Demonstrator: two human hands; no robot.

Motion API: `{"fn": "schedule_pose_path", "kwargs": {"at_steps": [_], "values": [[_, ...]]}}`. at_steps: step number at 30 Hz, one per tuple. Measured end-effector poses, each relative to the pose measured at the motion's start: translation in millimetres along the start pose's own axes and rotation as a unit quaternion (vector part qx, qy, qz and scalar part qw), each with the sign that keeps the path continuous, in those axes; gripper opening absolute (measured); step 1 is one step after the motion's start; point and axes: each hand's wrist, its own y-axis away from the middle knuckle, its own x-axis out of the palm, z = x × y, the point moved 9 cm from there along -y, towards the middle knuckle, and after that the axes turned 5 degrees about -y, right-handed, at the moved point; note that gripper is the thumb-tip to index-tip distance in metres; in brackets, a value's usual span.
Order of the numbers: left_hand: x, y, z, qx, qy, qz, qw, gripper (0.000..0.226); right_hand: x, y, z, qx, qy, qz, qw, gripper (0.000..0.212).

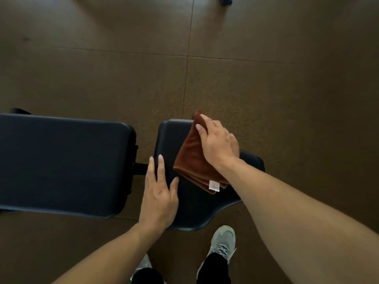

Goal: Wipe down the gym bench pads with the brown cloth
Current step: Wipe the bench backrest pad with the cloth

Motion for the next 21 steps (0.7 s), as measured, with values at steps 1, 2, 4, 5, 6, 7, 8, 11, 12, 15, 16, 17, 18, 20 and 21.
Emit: {"fn": "schedule_pose_path", "kwargs": {"at_steps": [1,2,4,5,6,7,8,11,12,15,16,17,18,20,21], "values": [[5,1,-2,0.002,-0.003,-0.005,1.000,0.075,-6,6,-12,0.008,-0.005,0.004,1.000,0.055],[8,2,-2,0.006,-0.012,-0.009,1.000,0.076,-12,13,-22,0.006,0.007,0.003,1.000,0.055],[10,2,-2,0.006,-0.025,-0.007,1.000,0.079,-24,30,-44,-0.015,0.046,-0.012,0.999,0.057],[9,2,-1,0.004,-0.026,-0.003,1.000,0.080,-28,38,-54,-0.029,0.056,-0.023,0.998,0.058],[9,2,-1,0.001,-0.026,0.003,1.000,0.080,-32,45,-65,-0.035,0.054,-0.034,0.997,0.057],[10,1,-1,-0.006,-0.026,0.012,1.000,0.079,-35,53,-78,-0.027,0.041,-0.045,0.998,0.057],[11,1,0,-0.012,-0.029,0.021,0.999,0.078,-37,60,-92,-0.002,0.013,-0.056,0.998,0.056],[11,0,1,-0.018,-0.032,0.039,0.999,0.077,-30,89,-124,0.104,-0.102,-0.104,0.984,0.059],[11,-1,2,-0.014,-0.026,0.045,0.999,0.078,-25,99,-127,0.127,-0.130,-0.128,0.975,0.059],[11,-3,2,0.002,0.008,0.082,0.997,0.079,-7,130,-126,0.173,-0.171,-0.215,0.946,0.061],[9,-2,4,0.007,0.027,0.100,0.995,0.078,0,141,-122,0.183,-0.166,-0.238,0.939,0.060],[6,0,6,0.010,0.052,0.119,0.992,0.075,10,153,-118,0.186,-0.152,-0.252,0.937,0.058],[2,3,11,0.012,0.078,0.132,0.988,0.071,21,164,-112,0.181,-0.133,-0.256,0.940,0.055],[-10,15,30,0.011,0.130,0.129,0.983,0.062,47,183,-84,0.103,-0.085,-0.244,0.961,0.047],[-14,22,43,0.004,0.157,0.118,0.980,0.058,61,192,-63,0.031,-0.052,-0.227,0.972,0.045]]}}
